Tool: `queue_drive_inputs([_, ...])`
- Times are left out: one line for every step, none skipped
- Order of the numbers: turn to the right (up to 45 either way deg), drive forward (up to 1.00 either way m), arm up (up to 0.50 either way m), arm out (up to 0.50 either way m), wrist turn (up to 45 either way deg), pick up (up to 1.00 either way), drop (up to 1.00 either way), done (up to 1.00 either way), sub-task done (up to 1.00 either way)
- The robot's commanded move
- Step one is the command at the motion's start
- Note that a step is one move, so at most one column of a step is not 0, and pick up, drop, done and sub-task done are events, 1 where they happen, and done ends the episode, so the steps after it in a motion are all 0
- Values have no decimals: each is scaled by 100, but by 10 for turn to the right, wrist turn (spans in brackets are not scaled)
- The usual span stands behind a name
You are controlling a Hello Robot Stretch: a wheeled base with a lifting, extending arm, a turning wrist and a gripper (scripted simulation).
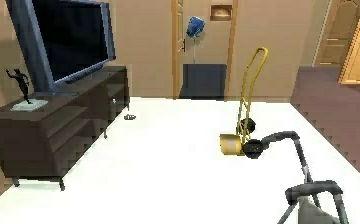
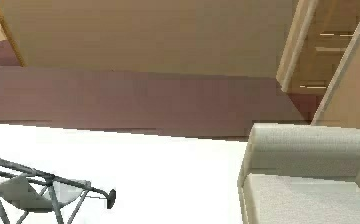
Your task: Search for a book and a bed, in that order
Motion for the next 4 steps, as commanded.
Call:
queue_drive_inputs([-30, 0, 0, 0, 0, 0, 0, 0, 0])
queue_drive_inputs([0, 5, 0, 0, 0, 0, 0, 0, 0])
queue_drive_inputs([-390, 0, 0, 0, 0, 0, 0, 0, 0])
queue_drive_inputs([0, 35, 0, 0, 0, 0, 0, 0, 0])
